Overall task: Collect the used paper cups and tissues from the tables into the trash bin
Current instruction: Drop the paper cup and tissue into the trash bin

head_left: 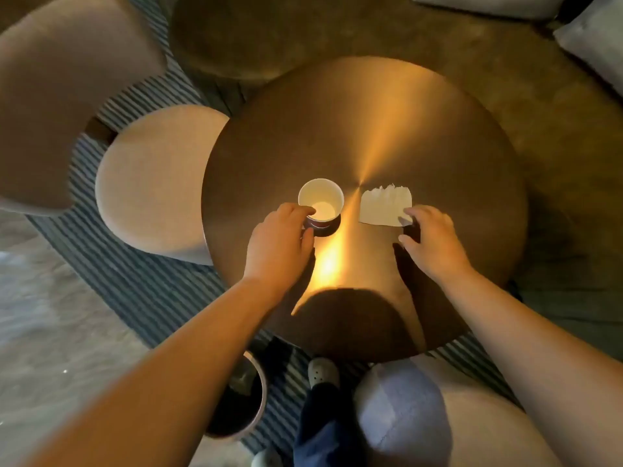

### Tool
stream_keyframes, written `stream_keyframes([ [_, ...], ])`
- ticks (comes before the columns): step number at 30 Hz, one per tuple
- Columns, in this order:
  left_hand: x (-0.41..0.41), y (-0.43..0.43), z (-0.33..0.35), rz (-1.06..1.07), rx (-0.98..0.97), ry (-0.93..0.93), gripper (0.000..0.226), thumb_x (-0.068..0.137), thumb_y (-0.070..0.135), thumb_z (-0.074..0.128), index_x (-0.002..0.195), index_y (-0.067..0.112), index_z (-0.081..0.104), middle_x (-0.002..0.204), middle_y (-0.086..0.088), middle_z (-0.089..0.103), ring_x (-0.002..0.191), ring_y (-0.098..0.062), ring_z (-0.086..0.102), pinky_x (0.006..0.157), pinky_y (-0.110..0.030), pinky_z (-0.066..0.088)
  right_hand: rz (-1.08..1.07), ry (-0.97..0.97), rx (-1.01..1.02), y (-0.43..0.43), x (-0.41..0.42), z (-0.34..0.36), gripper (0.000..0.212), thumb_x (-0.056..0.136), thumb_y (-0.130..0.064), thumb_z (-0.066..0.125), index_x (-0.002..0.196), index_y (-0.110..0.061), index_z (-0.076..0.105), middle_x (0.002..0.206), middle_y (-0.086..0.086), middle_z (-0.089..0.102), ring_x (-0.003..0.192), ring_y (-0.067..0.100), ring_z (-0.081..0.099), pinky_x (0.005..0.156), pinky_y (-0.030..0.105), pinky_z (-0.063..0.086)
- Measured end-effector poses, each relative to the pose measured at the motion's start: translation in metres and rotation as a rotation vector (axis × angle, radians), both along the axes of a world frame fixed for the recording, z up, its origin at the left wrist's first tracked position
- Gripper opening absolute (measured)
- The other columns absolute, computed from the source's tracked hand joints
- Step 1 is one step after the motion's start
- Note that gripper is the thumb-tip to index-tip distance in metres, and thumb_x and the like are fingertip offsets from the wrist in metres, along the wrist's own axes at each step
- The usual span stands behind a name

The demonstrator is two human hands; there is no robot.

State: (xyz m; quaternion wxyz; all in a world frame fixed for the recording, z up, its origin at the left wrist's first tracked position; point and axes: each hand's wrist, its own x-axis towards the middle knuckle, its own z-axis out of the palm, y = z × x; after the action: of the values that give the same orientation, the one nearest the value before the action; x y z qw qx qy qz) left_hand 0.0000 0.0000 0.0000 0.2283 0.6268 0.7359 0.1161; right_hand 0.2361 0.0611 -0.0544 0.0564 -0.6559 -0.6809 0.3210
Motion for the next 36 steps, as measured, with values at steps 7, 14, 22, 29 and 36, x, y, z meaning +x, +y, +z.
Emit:
stream_keyframes([
  [7,0.001,0.010,-0.022,-0.013,-0.032,-0.018,0.038,0.092,0.029,0.055,0.130,0.024,0.052,0.131,0.002,0.053,0.116,-0.016,0.052,0.097,-0.031,0.042,0.065,0.001,-0.038,0.005,-0.005,-0.020,0.045,0.093,-0.015,0.055,0.137,-0.016,0.044,0.136,0.004,0.047,0.128,0.023,0.038,0.102,0.034,0.036],
  [14,0.004,0.004,-0.026,0.019,-0.055,-0.017,0.025,0.092,0.018,0.052,0.114,0.019,0.063,0.119,-0.001,0.059,0.109,-0.019,0.053,0.092,-0.034,0.047,0.011,-0.037,-0.046,-0.014,-0.007,-0.032,0.026,0.090,-0.016,0.059,0.116,-0.018,0.057,0.103,0.000,0.049,0.095,0.021,0.054,0.079,0.032,0.048],
  [22,-0.021,-0.044,-0.017,0.106,-0.049,0.004,0.023,0.094,0.020,0.052,0.114,0.020,0.065,0.120,0.000,0.060,0.109,-0.016,0.055,0.095,-0.031,0.044,0.090,-0.147,-0.001,-0.060,-0.013,-0.026,0.007,0.091,-0.023,0.058,0.095,-0.019,0.062,0.095,-0.003,0.055,0.080,0.012,0.052,0.066,0.021,0.045],
  [29,-0.064,-0.121,0.001,0.138,0.013,-0.026,0.022,0.095,0.021,0.051,0.113,0.021,0.064,0.117,0.002,0.060,0.107,-0.014,0.054,0.092,-0.031,0.046,0.106,-0.078,0.069,-0.117,-0.061,0.002,0.007,0.090,-0.023,0.058,0.094,-0.020,0.063,0.095,-0.004,0.057,0.080,0.013,0.055,0.065,0.031,0.050],
  [36,-0.125,-0.249,0.015,0.124,0.033,0.020,0.020,0.094,0.021,0.052,0.110,0.019,0.064,0.113,0.001,0.062,0.105,-0.017,0.054,0.086,-0.035,0.049,0.138,-0.024,0.100,-0.232,-0.129,0.032,0.004,0.089,-0.021,0.059,0.090,-0.019,0.062,0.091,-0.007,0.055,0.082,0.012,0.054,0.067,0.030,0.049],
])
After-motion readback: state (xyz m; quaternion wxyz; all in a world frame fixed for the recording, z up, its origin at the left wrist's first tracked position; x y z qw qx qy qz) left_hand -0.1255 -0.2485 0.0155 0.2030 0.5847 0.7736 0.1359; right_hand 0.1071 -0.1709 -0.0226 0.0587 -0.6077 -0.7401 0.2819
